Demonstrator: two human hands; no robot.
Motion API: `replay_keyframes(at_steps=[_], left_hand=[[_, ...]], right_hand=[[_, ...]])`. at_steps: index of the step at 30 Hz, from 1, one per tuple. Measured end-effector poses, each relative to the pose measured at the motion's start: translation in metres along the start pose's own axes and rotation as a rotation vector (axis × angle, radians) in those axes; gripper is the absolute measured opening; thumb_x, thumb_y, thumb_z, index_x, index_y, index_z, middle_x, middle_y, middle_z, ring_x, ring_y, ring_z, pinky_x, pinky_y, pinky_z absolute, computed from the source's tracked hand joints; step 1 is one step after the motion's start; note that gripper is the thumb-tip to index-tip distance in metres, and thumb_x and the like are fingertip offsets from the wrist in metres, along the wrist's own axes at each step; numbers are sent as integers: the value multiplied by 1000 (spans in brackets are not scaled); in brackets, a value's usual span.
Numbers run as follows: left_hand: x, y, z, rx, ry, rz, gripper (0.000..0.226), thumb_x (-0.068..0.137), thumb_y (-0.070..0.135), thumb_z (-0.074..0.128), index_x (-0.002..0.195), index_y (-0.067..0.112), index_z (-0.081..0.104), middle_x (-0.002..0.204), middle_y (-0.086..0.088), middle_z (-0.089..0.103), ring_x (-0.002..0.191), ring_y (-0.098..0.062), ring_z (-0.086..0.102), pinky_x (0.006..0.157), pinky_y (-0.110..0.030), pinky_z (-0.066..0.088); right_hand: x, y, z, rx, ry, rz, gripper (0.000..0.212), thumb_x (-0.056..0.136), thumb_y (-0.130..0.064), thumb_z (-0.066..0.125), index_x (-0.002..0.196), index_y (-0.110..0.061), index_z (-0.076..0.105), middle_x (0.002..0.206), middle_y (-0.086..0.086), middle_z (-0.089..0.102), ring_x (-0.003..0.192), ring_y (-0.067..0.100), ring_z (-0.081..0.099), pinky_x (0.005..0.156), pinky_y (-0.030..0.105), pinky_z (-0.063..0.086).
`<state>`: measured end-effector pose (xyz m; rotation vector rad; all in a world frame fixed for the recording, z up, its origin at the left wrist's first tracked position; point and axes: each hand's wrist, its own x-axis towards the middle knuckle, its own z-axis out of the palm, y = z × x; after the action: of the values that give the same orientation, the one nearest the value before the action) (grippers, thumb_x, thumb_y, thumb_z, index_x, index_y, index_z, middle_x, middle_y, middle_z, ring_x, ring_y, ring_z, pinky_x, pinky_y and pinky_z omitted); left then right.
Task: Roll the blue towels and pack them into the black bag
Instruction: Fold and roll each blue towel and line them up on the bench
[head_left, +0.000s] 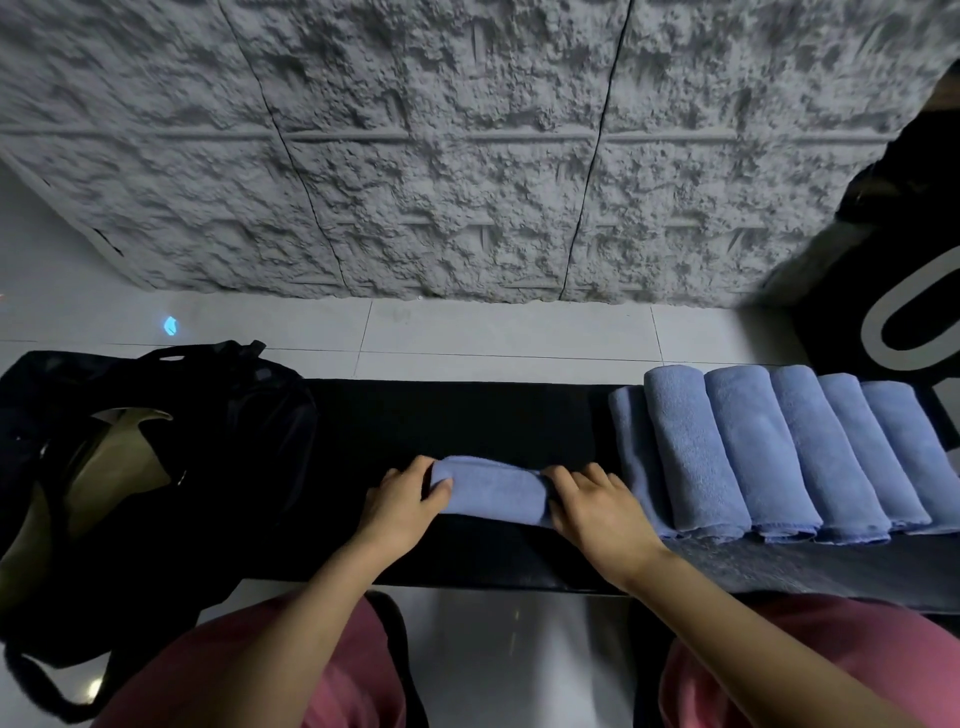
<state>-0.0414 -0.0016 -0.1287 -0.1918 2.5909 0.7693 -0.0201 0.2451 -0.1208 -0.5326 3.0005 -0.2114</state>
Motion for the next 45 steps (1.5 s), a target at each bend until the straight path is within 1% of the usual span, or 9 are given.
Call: replay_keyframes(at_steps=[2, 6, 16, 22, 26, 31, 38, 42, 45], left_hand=[[-2, 6, -1, -88, -33, -9, 29, 95, 41, 43, 111, 18, 51, 97, -7, 61, 87, -19, 60, 74, -33, 51], [-6, 10, -2, -110, -51, -66, 33, 96, 47, 38, 113, 22, 50, 107, -4, 55, 89, -19, 60, 74, -30, 51], [-17, 18, -13, -998, -130, -242, 28, 84, 25, 69, 104, 6, 63, 106, -12, 68, 99, -19, 67, 83, -29, 55], [-32, 26, -32, -925, -77, -8, 20, 82, 15, 70, 96, 7, 58, 93, -10, 68, 96, -24, 63, 88, -37, 48], [-46, 45, -58, -987, -341, 214, 35, 74, 24, 73, 99, 9, 54, 95, -12, 65, 93, -19, 62, 83, -31, 48], [-52, 79, -68, -1024, -487, 246, 40, 63, 23, 75, 95, 11, 54, 93, -8, 64, 90, -15, 61, 79, -26, 49], [-41, 108, -84, -915, -347, 171, 43, 57, 22, 79, 92, 13, 55, 92, -11, 62, 93, -16, 58, 83, -29, 48], [-42, 141, -63, -1082, -136, 63, 40, 79, 12, 74, 114, 8, 54, 111, -14, 64, 99, -18, 63, 79, -29, 54], [-58, 158, -31, -1262, -215, 12, 43, 80, 19, 69, 115, -3, 59, 113, -20, 65, 99, -24, 64, 83, -34, 54]], right_hand=[[-1, -2, -1, 40, -79, 26, 35, 77, -25, 69, 108, -18, 55, 73, -2, 64, 73, 22, 58, 55, 29, 41], [1, -3, 1, 201, -180, 80, 26, 96, -20, 39, 121, -17, 42, 99, 7, 62, 96, 25, 51, 67, 32, 40], [-9, 0, 6, 473, -309, 81, 17, 93, -18, 40, 109, -16, 47, 86, 5, 56, 83, 21, 51, 75, 34, 46], [-24, 4, -19, 632, -286, -24, 26, 86, -55, 48, 99, -35, 58, 98, -15, 54, 98, 5, 46, 83, 22, 39], [-24, -8, -55, 1146, -162, 113, 41, 86, -62, 41, 102, -29, 61, 105, -13, 59, 106, 6, 51, 94, 23, 37], [-34, -31, -78, 1654, -470, 219, 62, 94, -64, 24, 128, -23, 56, 132, 11, 57, 126, 25, 50, 110, 45, 36], [-60, -19, -98, 1506, -323, 186, 43, 84, -36, 61, 123, -17, 55, 113, 2, 65, 102, 9, 62, 83, 20, 47], [-65, -14, -96, 1602, -180, 278, 34, 88, -24, 57, 119, -9, 58, 114, 10, 68, 104, 19, 64, 89, 30, 50], [-65, -16, -93, 1776, -69, 433, 25, 95, -14, 54, 116, -3, 59, 113, 17, 68, 99, 24, 65, 87, 37, 51]])
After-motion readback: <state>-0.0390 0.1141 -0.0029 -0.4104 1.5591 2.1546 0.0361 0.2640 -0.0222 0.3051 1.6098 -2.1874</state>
